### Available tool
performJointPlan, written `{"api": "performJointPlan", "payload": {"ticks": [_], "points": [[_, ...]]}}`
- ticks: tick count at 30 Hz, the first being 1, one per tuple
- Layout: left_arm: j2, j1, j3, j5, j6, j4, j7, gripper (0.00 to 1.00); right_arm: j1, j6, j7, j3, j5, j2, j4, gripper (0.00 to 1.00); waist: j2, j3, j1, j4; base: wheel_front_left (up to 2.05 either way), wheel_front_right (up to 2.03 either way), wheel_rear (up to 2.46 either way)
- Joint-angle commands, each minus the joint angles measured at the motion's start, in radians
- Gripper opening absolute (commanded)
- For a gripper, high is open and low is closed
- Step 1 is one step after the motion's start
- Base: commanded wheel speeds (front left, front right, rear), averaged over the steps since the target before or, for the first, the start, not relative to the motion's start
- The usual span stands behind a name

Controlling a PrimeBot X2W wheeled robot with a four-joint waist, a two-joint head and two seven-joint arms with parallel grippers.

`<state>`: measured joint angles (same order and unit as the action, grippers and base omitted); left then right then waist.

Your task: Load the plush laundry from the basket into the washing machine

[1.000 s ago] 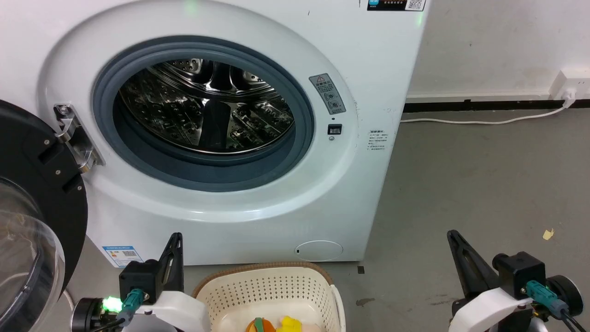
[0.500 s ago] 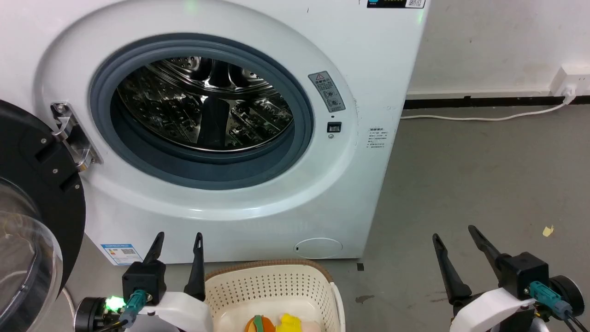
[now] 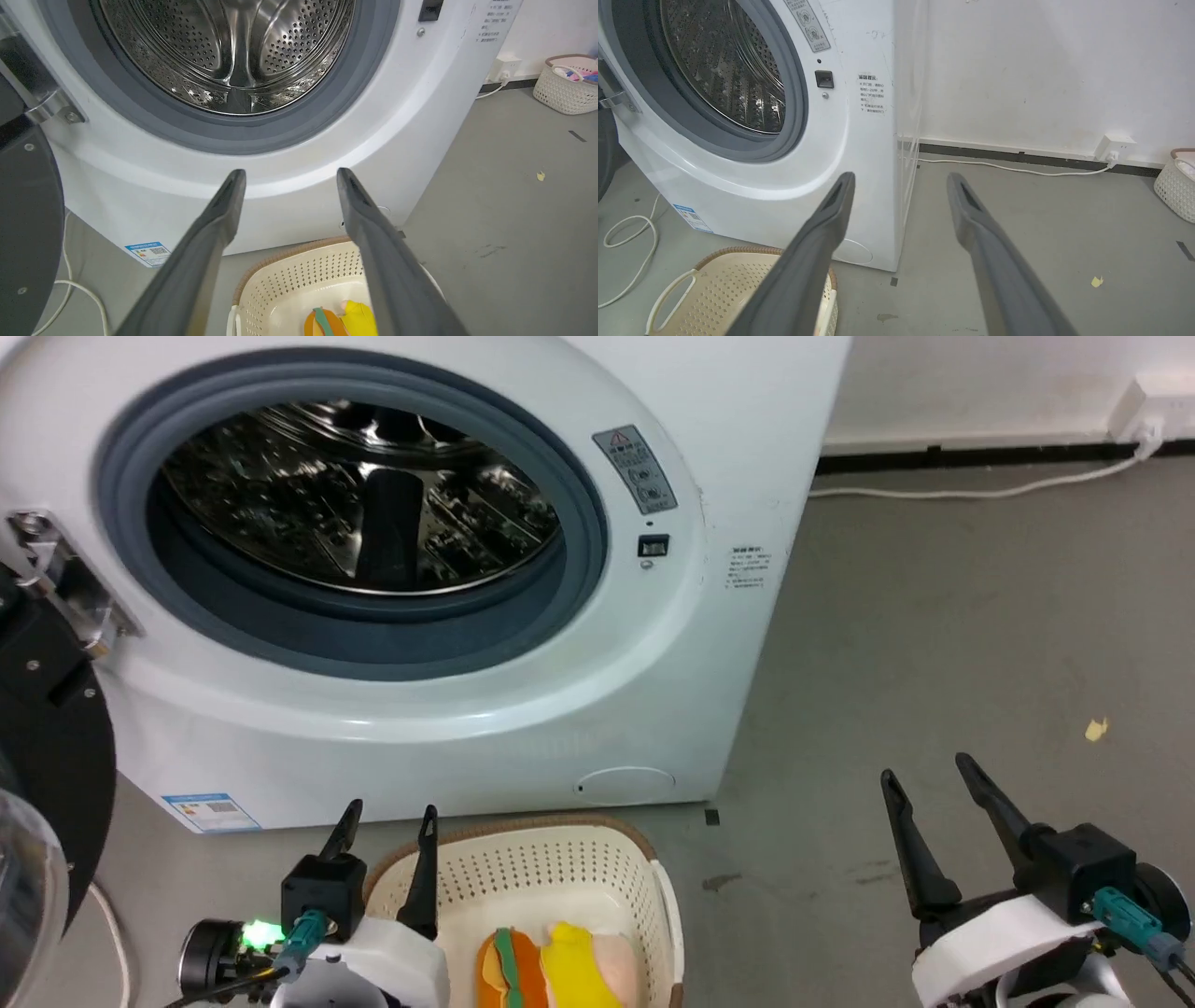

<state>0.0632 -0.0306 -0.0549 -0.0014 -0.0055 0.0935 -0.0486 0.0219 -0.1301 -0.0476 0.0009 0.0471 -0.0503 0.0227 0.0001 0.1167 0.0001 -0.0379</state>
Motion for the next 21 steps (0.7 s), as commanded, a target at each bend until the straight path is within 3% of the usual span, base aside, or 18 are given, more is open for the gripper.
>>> {"api": "performJointPlan", "payload": {"ticks": [1,21], "points": [[0.026,-0.046,-0.028,0.015,-0.017,0.065,-0.018,1.00,0.031,0.000,-0.020,0.010,0.021,0.000,0.019,1.00,-0.0001,0.048,-0.0001,-0.025,0.00,0.00,0.00],[0.104,-0.220,-0.137,-0.019,-0.048,0.367,-0.020,1.00,0.108,0.000,-0.066,0.035,0.067,0.000,0.052,1.00,-0.0001,0.248,-0.0001,-0.106,0.00,0.00,0.00]]}}
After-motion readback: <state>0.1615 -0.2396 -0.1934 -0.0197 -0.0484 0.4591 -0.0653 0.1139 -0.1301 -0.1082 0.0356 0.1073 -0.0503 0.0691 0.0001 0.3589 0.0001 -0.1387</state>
